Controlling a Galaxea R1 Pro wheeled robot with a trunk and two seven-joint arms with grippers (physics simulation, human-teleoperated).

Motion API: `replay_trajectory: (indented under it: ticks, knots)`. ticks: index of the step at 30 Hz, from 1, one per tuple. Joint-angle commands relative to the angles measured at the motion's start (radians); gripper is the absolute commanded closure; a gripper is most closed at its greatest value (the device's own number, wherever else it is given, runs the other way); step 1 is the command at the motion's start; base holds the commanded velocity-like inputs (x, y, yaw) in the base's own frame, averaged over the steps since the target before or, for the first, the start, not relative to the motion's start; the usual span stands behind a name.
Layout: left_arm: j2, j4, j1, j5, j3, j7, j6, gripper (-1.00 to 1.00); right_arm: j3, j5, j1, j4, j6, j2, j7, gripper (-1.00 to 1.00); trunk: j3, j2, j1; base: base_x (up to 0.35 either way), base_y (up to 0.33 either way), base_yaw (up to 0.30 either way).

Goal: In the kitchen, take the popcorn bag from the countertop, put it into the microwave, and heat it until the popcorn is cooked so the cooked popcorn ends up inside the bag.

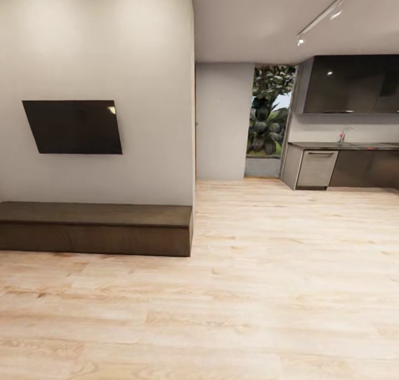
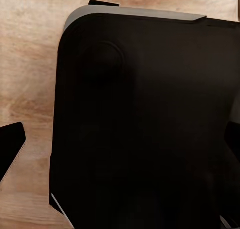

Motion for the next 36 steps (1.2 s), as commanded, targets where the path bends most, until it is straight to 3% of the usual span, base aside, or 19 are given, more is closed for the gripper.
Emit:
replay_trajectory:
  ticks: [1, 25, 36]
  knots:
    - [0.000, -0.001, 0.000, 0.006, 0.006, 0.001, -0.002, -1.00, -0.001, 0.005, 0.000, 0.001, -0.005, 0.000, 0.000, -1.00, -0.001, 0.000, 0.001, 0.324, 0.000, 0.000]
    - [0.000, -0.001, 0.000, 0.006, 0.005, 0.001, -0.002, -1.00, -0.002, 0.003, 0.000, 0.001, -0.006, 0.000, 0.000, -1.00, -0.001, 0.000, 0.001, 0.324, 0.000, -0.003]
    - [0.000, -0.001, 0.000, 0.006, 0.006, 0.001, -0.002, -1.00, -0.003, -0.001, 0.000, 0.001, -0.006, 0.000, 0.000, -1.00, -0.001, 0.000, 0.001, 0.134, 0.000, -0.197]
